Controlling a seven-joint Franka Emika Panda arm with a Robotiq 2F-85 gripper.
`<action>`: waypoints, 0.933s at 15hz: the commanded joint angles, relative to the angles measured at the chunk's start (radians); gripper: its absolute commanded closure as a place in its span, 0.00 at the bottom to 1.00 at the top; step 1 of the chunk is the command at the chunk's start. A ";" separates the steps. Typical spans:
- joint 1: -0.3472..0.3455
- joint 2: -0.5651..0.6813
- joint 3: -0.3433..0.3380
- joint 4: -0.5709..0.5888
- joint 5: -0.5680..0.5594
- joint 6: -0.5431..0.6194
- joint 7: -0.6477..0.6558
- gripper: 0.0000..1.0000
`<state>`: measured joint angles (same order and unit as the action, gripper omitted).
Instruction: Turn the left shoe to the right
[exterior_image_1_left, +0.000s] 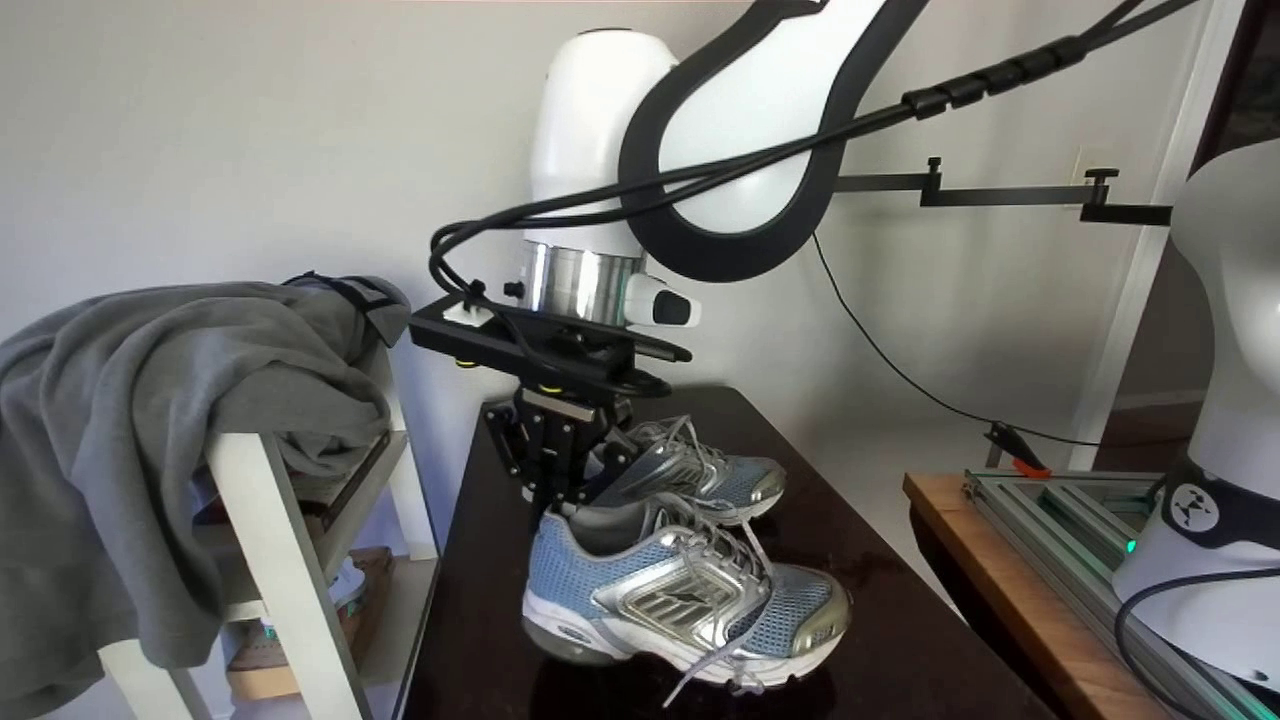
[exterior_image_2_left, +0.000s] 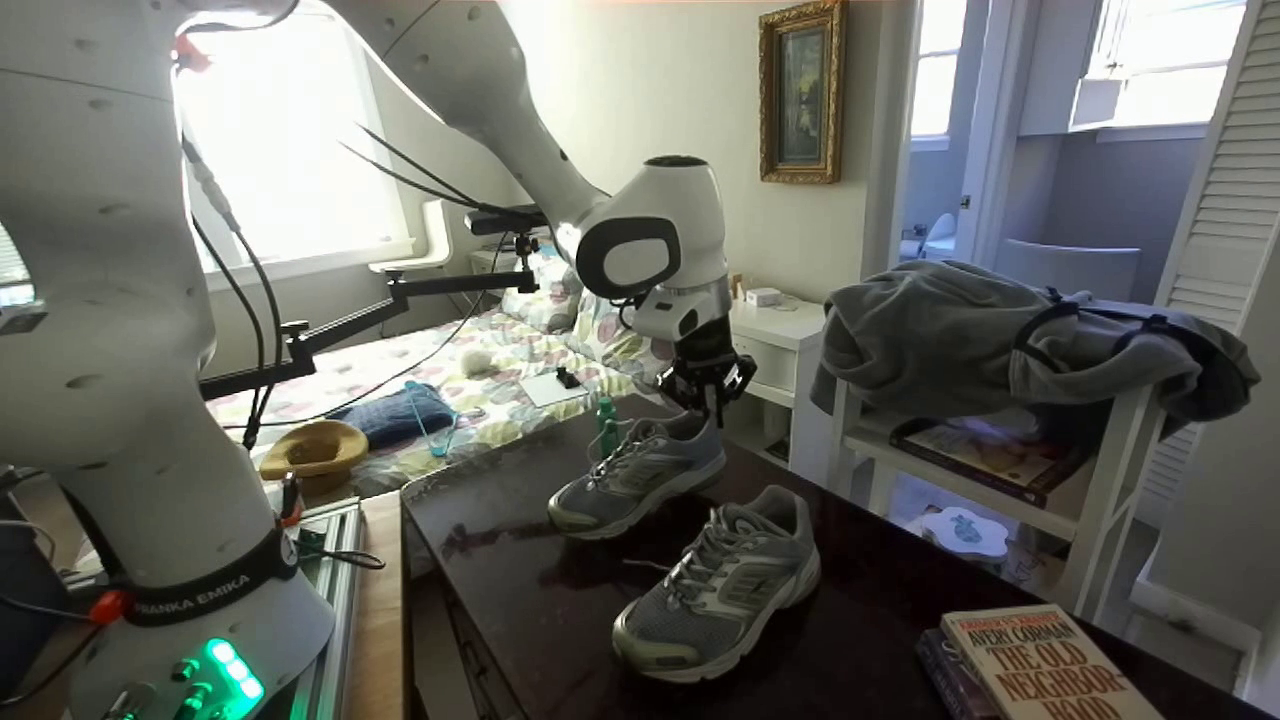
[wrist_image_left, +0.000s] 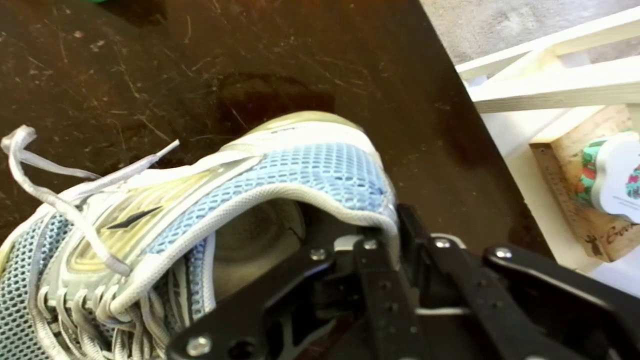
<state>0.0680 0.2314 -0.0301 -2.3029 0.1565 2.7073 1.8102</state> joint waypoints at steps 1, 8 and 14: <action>0.027 -0.021 -0.052 -0.030 -0.093 0.028 0.039 0.97; 0.039 -0.035 -0.122 -0.047 -0.279 -0.052 0.081 0.97; 0.011 -0.024 -0.086 -0.048 -0.229 -0.046 -0.026 0.97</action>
<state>0.0944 0.2270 -0.1381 -2.3399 -0.0855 2.6751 1.8424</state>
